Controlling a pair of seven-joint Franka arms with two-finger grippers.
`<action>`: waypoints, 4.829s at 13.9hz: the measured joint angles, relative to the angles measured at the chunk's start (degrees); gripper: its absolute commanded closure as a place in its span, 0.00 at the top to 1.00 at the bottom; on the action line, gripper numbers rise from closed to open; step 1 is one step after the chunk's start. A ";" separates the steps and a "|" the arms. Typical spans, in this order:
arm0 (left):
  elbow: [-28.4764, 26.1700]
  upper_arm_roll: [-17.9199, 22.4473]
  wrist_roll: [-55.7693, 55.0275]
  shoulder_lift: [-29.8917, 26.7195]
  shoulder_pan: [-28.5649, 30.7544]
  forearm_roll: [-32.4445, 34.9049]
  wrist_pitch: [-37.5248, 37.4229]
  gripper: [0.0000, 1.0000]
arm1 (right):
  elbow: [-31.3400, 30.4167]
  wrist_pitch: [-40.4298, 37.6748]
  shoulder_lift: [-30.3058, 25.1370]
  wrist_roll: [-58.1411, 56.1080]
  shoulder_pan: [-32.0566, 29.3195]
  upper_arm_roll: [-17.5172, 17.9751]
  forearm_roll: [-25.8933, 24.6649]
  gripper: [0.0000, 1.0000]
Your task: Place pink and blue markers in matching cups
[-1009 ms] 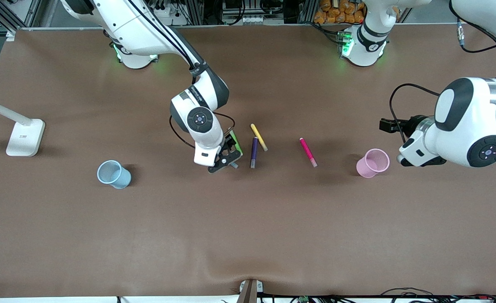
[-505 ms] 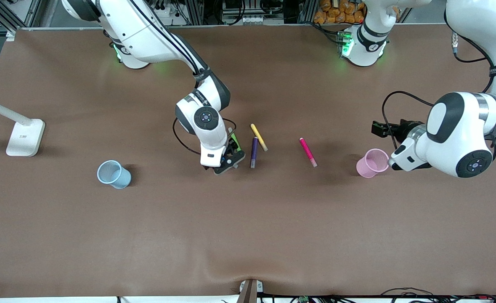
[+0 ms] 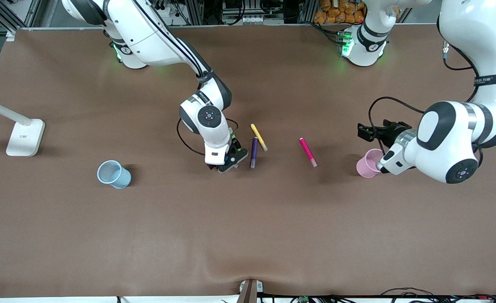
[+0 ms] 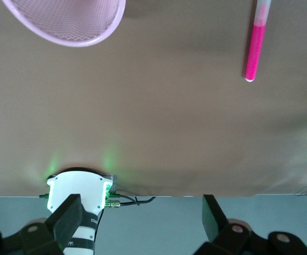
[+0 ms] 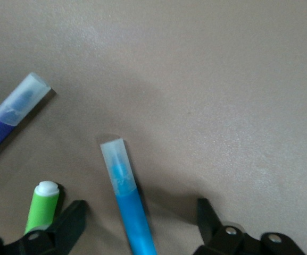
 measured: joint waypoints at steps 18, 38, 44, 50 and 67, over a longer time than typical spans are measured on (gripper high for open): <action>2.50 -0.33 -18.01 9.69 -10.06 -8.96 20.39 1.00 | 4.82 -26.90 -9.23 -24.65 -4.64 -6.87 -0.71 0.00; -6.43 -0.39 -17.86 14.34 -12.56 -12.12 37.47 0.00 | 13.48 -47.23 -12.99 -47.34 -23.89 -7.76 -14.26 0.00; -4.88 0.43 -17.78 13.78 -12.26 -11.16 37.55 0.00 | 9.85 -47.20 -10.56 -47.34 -23.66 -7.18 -20.86 0.00; -1.06 3.15 -17.99 -1.53 -10.89 -0.97 28.49 0.00 | 5.53 -41.49 -10.00 -46.92 -23.61 -7.09 -22.45 0.00; -33.22 3.15 -9.62 -19.63 -2.92 19.50 69.15 0.00 | 0.94 -35.02 -10.01 -42.63 -22.56 -6.84 -24.04 0.48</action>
